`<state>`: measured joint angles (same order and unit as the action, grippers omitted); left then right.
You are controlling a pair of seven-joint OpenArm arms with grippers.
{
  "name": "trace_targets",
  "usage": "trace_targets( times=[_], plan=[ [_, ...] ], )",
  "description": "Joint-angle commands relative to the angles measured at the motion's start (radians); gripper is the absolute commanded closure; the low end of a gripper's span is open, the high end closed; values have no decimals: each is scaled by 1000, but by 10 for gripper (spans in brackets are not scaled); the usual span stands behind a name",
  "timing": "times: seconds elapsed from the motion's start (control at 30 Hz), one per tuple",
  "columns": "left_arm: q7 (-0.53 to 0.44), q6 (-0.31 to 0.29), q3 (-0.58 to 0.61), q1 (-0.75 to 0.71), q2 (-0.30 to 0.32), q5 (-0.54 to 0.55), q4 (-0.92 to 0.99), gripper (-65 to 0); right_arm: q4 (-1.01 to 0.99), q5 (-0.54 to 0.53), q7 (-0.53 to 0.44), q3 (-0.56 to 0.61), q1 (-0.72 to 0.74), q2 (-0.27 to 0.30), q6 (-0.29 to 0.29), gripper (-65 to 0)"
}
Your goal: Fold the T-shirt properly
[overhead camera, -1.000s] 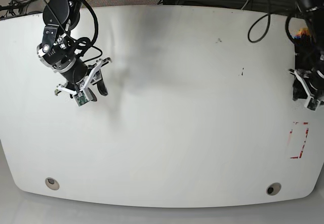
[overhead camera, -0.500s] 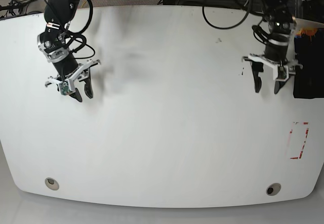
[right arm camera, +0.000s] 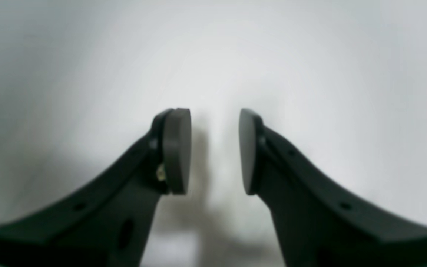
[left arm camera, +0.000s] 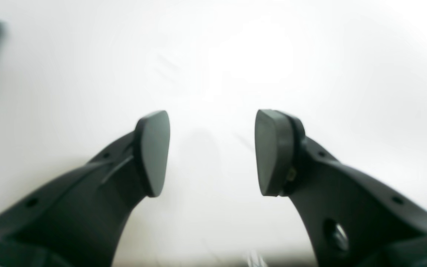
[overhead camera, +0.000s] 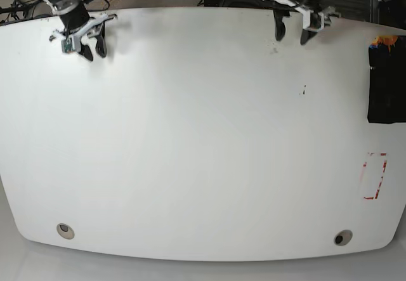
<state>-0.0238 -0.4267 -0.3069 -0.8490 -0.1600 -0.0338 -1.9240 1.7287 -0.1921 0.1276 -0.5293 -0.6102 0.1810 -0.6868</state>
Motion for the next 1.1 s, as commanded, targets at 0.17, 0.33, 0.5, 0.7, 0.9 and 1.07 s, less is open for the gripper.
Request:
trace_targets(
  times=[0.17, 0.33, 0.5, 0.7, 0.9, 1.07],
  plan=[
    [-26, 10, 61, -249, 3, 15, -22, -331, 29, -146, -33, -5, -261, 10, -11, -203],
    [-24, 10, 74, -301, 6, 58, 54, -331, 18, -168, -33, 2, -362, 7, -11, -203],
    [-28, 10, 73, -301, 9, 59, 217, -331, -45, -165, -53, -4, -425, -30, -11, -203],
    [-32, 12, 78, -235, 61, 64, 426, -331, -177, -83, -125, 51, -452, -38, -11, -203],
    [-32, 13, 74, -88, 107, 64, 719, -331, -364, -11, -131, 99, -370, -39, -11, -201],
    [-32, 39, 76, 50, 153, 64, 949, -335, -531, 42, -131, 136, -262, -39, -11, -201]
  ],
)
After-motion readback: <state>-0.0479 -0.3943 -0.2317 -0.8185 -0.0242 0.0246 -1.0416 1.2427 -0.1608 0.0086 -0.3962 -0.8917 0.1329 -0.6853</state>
